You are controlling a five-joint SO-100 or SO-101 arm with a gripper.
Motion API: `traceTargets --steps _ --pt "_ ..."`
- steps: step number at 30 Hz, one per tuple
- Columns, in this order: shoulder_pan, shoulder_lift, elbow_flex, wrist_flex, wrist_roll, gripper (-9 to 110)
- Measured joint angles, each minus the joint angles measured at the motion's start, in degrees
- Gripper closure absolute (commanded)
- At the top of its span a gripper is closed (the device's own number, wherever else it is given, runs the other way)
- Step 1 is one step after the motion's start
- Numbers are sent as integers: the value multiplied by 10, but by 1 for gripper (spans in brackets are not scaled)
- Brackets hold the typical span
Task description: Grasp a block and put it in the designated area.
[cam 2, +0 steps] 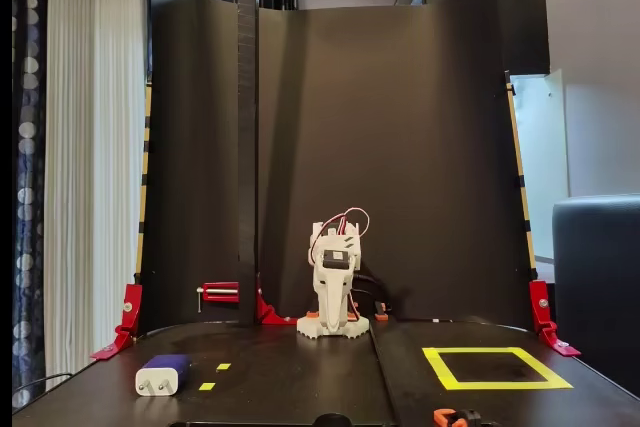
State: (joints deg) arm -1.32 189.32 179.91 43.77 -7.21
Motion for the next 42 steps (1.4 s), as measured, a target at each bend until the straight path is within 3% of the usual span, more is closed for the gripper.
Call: traceTargets --steps 24,30,35,42 --pt "4 0 0 0 3 101" --pt "20 -47 0 -59 -3 102" --pt "42 -148 -13 -179 -88 102" --pt "72 -319 -141 -229 -209 102"
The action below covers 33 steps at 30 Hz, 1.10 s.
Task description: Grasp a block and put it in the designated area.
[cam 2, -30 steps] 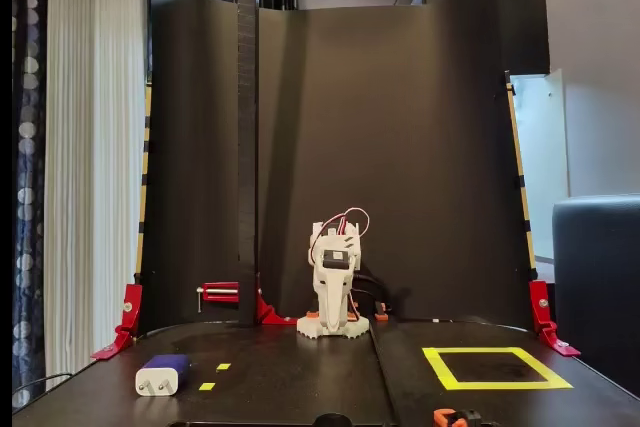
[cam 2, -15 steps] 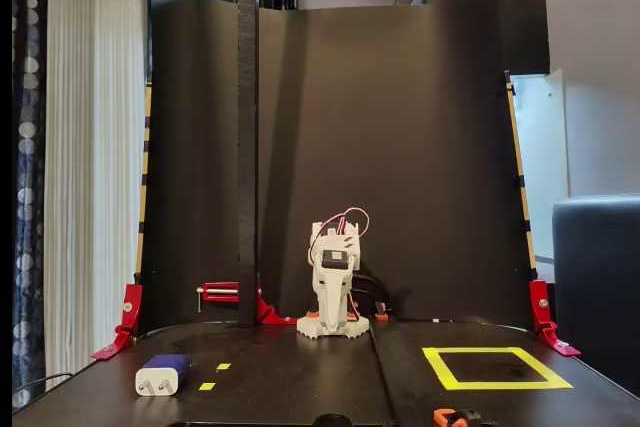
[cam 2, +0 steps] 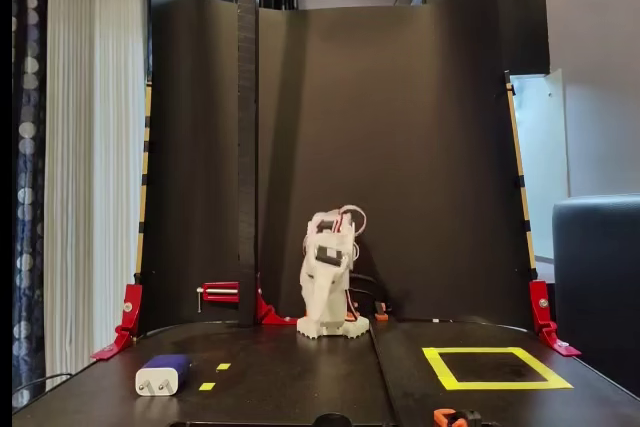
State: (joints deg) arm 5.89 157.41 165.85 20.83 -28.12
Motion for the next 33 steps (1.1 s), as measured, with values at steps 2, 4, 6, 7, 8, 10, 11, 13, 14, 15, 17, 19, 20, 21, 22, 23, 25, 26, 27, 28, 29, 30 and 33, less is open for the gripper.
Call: traceTargets --steps 2,4,6,7,8,10,11,13,14,15,17,19,20,21,22,23,25,26,27,28,29,30,33 --pt "5 -55 -47 -3 -39 102" --pt "11 -106 -95 -3 -69 102" --pt "16 -152 -142 -3 -104 102" --pt "19 -175 -165 -3 -119 102" --pt "22 -195 -188 -1 -138 102" --pt "25 -232 -234 15 -177 102" --pt "27 -250 -258 27 -198 102" --pt "31 -279 -308 66 -239 102" --pt "32 -295 -337 91 -262 102" --pt "33 -310 -367 120 -290 102" --pt "34 -337 -431 189 -342 101" --pt "37 -366 -499 269 -389 102" --pt "37 -381 -533 309 -410 102" --pt "36 -396 -568 350 -435 102" --pt "36 -410 -601 388 -458 102" --pt "39 -424 -632 426 -480 102" --pt "43 -449 -689 506 -529 102" --pt "47 -459 -711 541 -549 102" --pt "50 -468 -732 574 -572 102" --pt "54 -476 -746 603 -592 102" --pt "57 -483 -756 626 -611 102" --pt "62 -490 -766 646 -631 102" --pt "77 -512 -785 691 -693 102"
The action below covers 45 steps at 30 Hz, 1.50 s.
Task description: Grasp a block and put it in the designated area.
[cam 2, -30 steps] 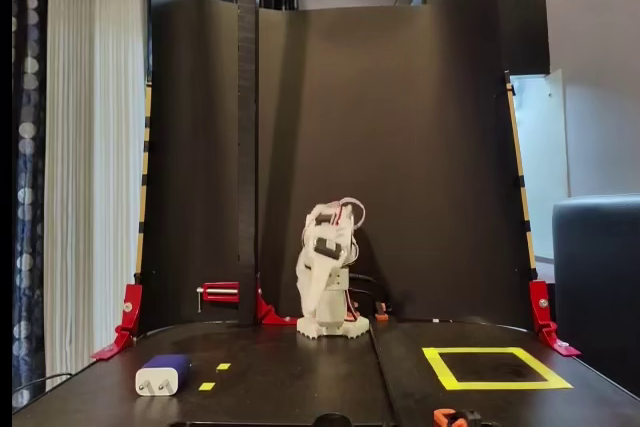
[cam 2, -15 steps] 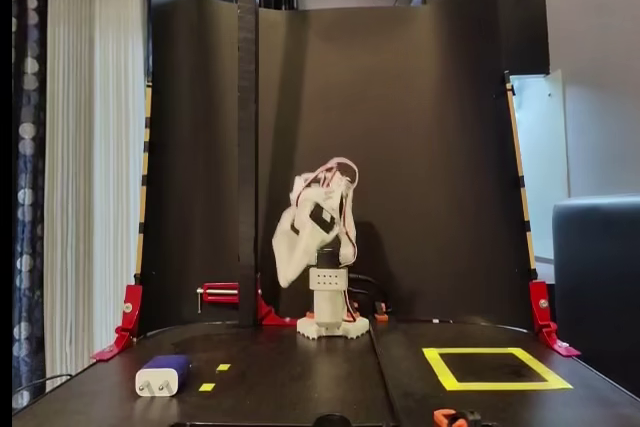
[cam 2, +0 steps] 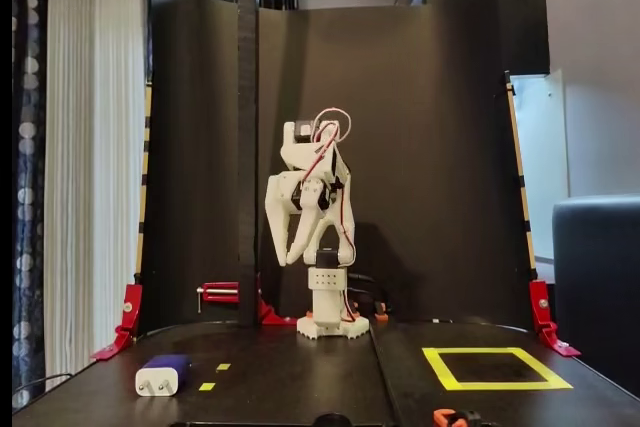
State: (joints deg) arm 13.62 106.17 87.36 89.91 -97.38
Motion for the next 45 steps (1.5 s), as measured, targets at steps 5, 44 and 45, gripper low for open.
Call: traceTargets --steps 5,44,45 --pt "34 -54 -31 47 -81 102" --pt "308 -414 -200 -160 -316 101" --pt "309 -414 -200 -162 -316 101"
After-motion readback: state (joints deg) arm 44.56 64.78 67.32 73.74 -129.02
